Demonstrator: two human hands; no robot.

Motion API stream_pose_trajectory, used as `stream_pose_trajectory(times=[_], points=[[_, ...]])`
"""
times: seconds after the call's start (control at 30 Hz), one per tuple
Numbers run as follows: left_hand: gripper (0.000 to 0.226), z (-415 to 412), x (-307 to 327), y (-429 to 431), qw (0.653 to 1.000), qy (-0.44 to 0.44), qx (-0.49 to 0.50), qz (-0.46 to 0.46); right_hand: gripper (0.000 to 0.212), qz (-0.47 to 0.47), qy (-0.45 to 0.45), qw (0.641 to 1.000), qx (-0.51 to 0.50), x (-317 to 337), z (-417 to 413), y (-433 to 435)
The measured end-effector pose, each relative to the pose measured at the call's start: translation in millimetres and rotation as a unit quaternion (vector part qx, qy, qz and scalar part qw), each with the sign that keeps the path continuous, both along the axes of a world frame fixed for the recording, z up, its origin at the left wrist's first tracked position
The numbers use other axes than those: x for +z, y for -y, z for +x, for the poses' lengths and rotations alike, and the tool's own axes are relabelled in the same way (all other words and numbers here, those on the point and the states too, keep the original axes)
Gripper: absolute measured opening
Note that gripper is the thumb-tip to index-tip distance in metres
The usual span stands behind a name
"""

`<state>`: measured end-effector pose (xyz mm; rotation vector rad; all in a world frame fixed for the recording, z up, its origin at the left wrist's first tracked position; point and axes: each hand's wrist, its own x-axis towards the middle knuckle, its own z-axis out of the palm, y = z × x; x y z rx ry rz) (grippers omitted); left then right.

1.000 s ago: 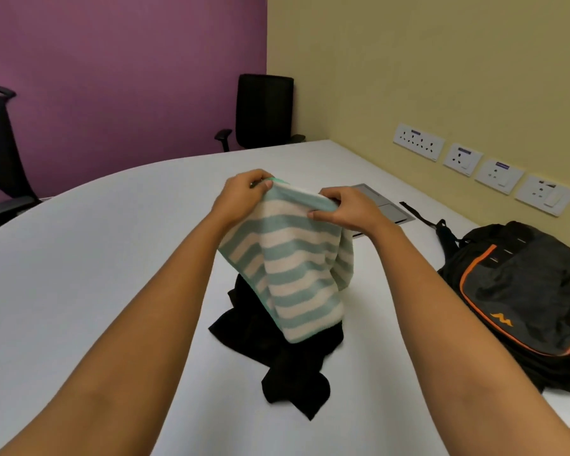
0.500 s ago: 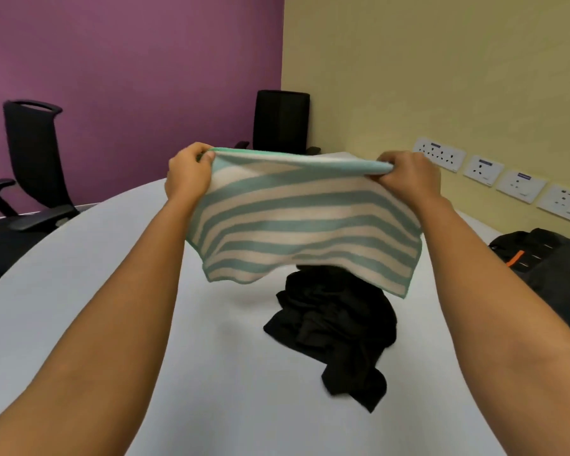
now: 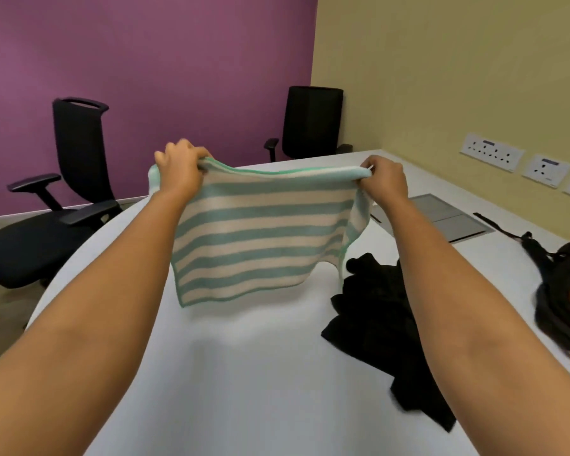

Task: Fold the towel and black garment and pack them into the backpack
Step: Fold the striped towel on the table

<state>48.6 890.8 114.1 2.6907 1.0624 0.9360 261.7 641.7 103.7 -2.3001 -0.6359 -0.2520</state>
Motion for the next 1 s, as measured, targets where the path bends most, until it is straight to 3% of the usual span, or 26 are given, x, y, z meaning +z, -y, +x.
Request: stream_pose_trajectory(times=[0.1, 0.2, 0.3, 0.37, 0.47, 0.53, 0.63, 0.7, 0.77, 0.9, 1.0], points=[[0.028, -8, 5, -19, 0.994, 0.107, 0.009, 0.01, 0.022, 0.111, 0.07, 0.991, 0.01, 2, -13, -28], [0.026, -21, -7, -24, 0.984, 0.177, 0.008, -0.003, 0.019, 0.159, 0.107, 0.981, 0.021, -9, -28, -38], [0.026, -44, -44, -21, 0.983, 0.179, 0.027, -0.043, 0.017, 0.12, 0.105, 0.987, 0.035, -45, -41, -34], [0.026, -64, -85, -20, 0.983, 0.15, 0.041, -0.094, 0.019, 0.046, 0.105, 0.992, 0.05, -81, -55, -26], [0.037, -97, -151, -13, 0.983, 0.025, 0.044, -0.177, 0.026, -0.147, 0.108, 0.979, 0.09, -144, -86, -7], [0.035, -121, -190, -10, 0.961, -0.149, 0.054, -0.225, 0.033, -0.311, 0.081, 0.938, 0.133, -184, -106, 6], [0.029, -150, -230, -4, 0.865, -0.417, 0.026, -0.277, 0.041, -0.442, -0.073, 0.868, 0.214, -224, -127, 21], [0.028, -156, -240, -4, 0.821, -0.474, 0.0, -0.319, 0.041, -0.43, -0.174, 0.855, 0.232, -229, -131, 22], [0.029, -150, -240, -8, 0.84, -0.438, -0.015, -0.32, 0.04, -0.365, -0.199, 0.883, 0.219, -225, -127, 16], [0.025, -120, -245, -9, 0.943, -0.219, -0.014, -0.251, 0.043, -0.267, -0.092, 0.942, 0.182, -228, -117, -14], [0.03, -94, -260, 2, 0.962, -0.144, -0.03, -0.229, 0.051, -0.259, -0.071, 0.948, 0.169, -248, -116, -37]])
